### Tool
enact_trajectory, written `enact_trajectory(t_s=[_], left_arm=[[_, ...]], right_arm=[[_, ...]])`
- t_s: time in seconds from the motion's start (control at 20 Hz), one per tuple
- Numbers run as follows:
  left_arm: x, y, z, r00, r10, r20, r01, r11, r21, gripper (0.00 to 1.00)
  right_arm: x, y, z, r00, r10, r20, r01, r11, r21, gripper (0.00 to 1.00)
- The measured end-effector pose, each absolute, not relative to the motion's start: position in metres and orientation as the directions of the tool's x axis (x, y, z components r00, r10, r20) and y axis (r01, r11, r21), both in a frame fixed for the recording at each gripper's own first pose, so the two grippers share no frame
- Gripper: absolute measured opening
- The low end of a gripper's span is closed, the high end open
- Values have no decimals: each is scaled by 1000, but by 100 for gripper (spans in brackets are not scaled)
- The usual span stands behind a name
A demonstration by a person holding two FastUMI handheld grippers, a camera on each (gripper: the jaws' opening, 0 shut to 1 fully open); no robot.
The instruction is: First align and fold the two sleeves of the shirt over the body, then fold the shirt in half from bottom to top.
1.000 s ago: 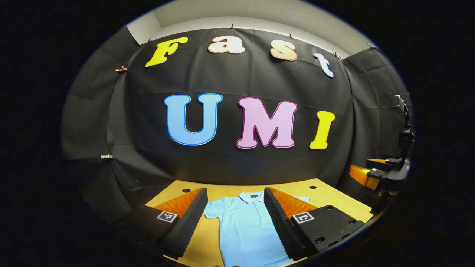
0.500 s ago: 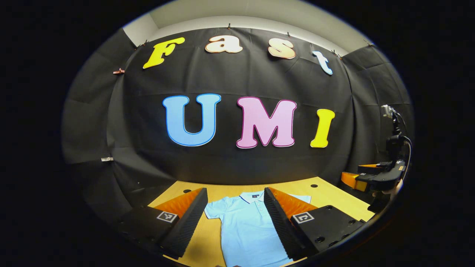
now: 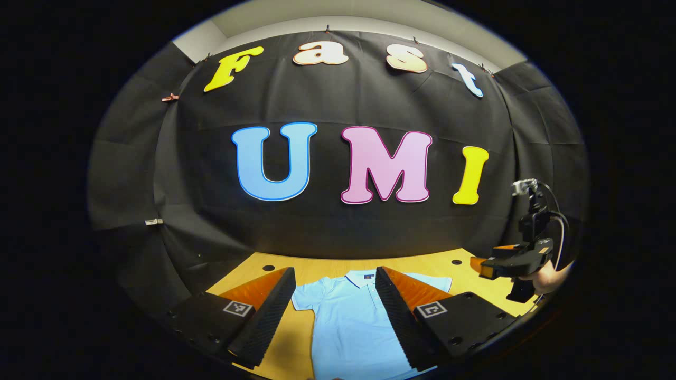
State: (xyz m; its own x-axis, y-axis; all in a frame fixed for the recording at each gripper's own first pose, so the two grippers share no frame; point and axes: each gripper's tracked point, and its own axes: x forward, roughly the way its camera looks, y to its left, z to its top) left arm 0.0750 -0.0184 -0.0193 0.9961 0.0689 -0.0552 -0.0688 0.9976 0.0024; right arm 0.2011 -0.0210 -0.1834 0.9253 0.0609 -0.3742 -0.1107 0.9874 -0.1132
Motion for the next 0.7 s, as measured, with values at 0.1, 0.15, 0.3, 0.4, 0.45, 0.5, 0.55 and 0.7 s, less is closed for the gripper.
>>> enact_trajectory(t_s=[0.1, 0.15, 0.3, 0.4, 0.45, 0.5, 0.55, 0.7], left_arm=[[84, -19, -25, 993, 86, -75, -87, 996, -7, 97], [90, -18, -28, 992, 98, -83, -98, 995, -1, 97], [104, -15, -32, 986, 129, -102, -128, 992, 13, 97], [117, -14, -33, 984, 139, -110, -139, 990, 1, 97], [126, -14, -35, 983, 141, -116, -143, 990, -11, 97], [132, -16, -36, 983, 139, -123, -143, 989, -24, 97], [138, -16, -39, 981, 142, -133, -148, 988, -35, 97], [155, -15, -41, 977, 152, -150, -162, 985, -57, 97]], right_arm=[[222, -23, -205, 911, 65, -407, -124, 985, -120, 97], [234, -23, -217, 903, 65, -424, -127, 985, -119, 97], [266, -30, -253, 875, 53, -480, -121, 986, -111, 97], [285, -38, -284, 850, 31, -527, -110, 987, -119, 97], [294, -41, -301, 830, 22, -557, -107, 987, -121, 97], [300, -42, -316, 809, 22, -588, -110, 987, -115, 98], [308, -42, -332, 793, 25, -608, -115, 987, -110, 97], [323, -47, -363, 757, 15, -653, -126, 984, -122, 97]])
